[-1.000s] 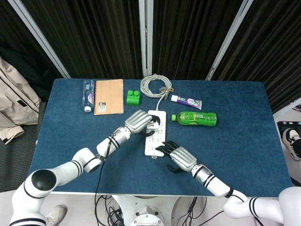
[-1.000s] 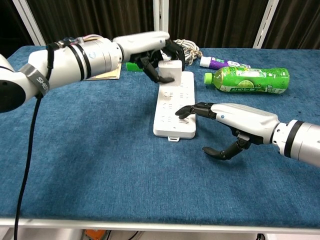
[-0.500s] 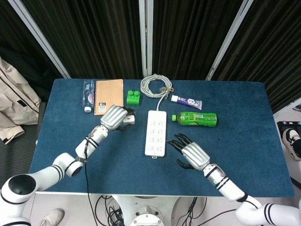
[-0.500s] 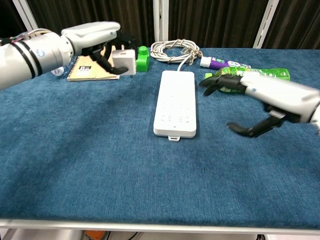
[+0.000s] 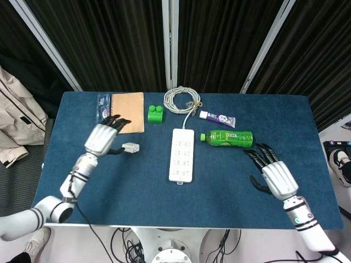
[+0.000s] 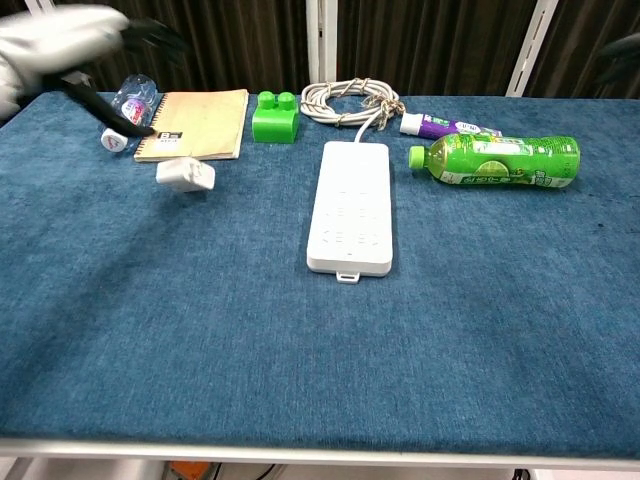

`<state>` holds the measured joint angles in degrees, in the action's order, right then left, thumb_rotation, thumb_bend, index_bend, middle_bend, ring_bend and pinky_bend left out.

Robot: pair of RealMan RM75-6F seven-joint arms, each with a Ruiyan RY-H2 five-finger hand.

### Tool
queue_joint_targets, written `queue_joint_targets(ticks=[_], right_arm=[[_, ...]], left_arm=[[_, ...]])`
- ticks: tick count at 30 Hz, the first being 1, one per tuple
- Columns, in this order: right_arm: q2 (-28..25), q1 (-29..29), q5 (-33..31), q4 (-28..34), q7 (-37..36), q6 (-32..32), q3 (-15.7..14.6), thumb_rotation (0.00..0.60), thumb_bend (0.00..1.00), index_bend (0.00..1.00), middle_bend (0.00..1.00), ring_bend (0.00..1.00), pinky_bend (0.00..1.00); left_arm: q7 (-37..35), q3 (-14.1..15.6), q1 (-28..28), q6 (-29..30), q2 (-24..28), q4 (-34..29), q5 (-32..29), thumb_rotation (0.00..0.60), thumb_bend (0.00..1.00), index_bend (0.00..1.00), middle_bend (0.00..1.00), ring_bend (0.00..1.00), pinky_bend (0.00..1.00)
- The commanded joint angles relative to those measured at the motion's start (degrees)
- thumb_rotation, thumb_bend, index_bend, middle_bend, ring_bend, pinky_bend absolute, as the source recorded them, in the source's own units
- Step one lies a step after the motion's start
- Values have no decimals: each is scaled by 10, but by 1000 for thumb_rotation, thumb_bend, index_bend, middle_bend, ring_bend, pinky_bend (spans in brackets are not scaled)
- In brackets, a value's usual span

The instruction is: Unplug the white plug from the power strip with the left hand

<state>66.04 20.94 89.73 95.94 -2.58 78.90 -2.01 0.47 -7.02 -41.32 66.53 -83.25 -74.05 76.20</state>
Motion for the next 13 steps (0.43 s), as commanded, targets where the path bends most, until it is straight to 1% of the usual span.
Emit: queue_joint_targets(ticks=[1, 4, 6, 9, 13], right_arm=[[-28, -38, -15, 6, 0, 34, -8, 600, 313, 73, 143, 0, 0], [-43, -71, -17, 4, -9, 62, -18, 600, 301, 39, 124, 0, 0], [-46, -91, -19, 1, -11, 81, -22, 600, 301, 19, 116, 0, 0], [-43, -121, -19, -5, -13, 113, -24, 600, 301, 9, 112, 0, 0], [-35, -144, -5, -16, -20, 131, -31, 600, 303, 8, 112, 0, 0]], left_arm=[[53, 7, 88, 93, 93, -93, -24, 600, 155, 162, 184, 83, 151], [88, 29, 149, 146, 151, -148, -33, 600, 154, 162, 184, 83, 125], [84, 44, 179, 168, 174, -172, -29, 600, 154, 162, 184, 83, 114], [90, 62, 227, 212, 189, -194, -25, 600, 155, 162, 184, 83, 110], [107, 87, 281, 256, 189, -222, -16, 600, 155, 162, 184, 83, 107]])
